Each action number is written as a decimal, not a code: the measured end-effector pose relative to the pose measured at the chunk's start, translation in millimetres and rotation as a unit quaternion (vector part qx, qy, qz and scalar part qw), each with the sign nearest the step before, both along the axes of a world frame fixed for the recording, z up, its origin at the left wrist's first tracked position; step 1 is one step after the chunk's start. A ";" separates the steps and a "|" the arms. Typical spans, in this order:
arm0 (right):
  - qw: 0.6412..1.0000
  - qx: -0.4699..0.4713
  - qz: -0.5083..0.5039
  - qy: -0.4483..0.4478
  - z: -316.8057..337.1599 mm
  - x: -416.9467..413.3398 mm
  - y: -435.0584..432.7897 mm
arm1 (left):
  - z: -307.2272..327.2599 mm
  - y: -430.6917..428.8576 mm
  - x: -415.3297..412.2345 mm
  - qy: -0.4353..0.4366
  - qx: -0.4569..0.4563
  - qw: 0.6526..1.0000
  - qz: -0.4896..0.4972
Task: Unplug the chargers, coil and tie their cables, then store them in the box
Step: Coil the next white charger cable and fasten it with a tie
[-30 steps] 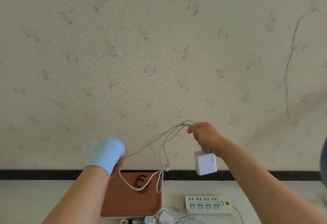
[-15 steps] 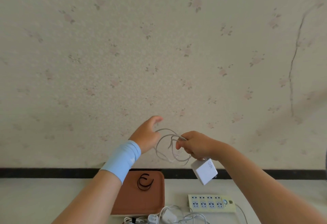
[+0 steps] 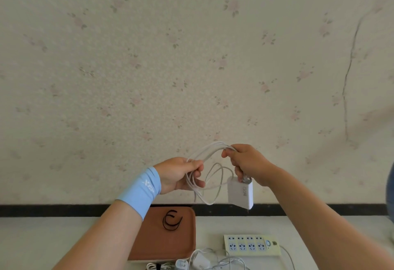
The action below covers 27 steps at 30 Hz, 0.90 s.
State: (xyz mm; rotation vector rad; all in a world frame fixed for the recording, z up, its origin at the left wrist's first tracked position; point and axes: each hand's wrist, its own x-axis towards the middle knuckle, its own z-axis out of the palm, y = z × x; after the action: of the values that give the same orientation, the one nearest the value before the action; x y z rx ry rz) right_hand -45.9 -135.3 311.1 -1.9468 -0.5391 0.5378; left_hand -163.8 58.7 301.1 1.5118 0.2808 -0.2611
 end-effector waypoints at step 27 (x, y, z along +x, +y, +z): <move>0.920 -0.183 0.339 0.072 -13.2 -46.3 23.4 | 3.7 -19.5 13.0 -0.142 -0.333 0.898 0.249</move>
State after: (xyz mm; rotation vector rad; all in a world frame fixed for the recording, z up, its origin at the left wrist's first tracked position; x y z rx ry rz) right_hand -92.2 -111.9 297.9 -2.0139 -1.0897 1.2865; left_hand -150.8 39.2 304.8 0.7423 0.2943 0.2591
